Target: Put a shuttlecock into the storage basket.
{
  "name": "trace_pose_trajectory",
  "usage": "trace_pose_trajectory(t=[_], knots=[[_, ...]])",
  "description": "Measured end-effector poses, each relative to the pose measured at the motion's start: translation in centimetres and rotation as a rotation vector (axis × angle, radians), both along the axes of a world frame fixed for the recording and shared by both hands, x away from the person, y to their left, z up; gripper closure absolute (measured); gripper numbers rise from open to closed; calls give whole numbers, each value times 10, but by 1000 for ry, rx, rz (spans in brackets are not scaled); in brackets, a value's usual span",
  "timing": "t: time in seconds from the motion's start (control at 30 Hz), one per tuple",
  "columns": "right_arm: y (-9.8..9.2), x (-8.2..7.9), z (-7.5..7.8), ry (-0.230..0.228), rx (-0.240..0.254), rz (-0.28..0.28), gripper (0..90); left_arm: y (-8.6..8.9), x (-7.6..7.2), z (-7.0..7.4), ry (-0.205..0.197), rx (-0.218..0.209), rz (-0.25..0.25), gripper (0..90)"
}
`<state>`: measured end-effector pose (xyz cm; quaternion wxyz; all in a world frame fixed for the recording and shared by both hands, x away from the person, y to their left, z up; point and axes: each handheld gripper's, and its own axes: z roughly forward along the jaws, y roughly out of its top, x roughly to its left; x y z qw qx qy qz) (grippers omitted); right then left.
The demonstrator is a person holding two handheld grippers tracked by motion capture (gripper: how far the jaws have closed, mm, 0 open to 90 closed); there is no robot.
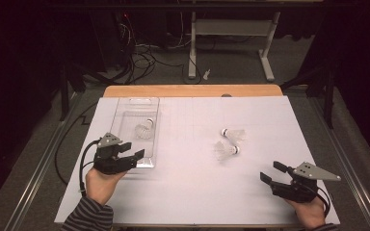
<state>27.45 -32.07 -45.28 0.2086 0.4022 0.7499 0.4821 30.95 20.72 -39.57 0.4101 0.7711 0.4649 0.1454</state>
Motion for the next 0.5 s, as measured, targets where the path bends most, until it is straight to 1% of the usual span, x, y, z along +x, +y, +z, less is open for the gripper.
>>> trace_pose_trajectory(t=[0.33, 0.5], knots=[[0, 0, 0, 0, 1, 1, 314, 0, -6, -3, -14, -12, -11, 413], [0, 0, 0, 0, 0, 1, 314, 1, -9, -6, -28, -23, -11, 392]])
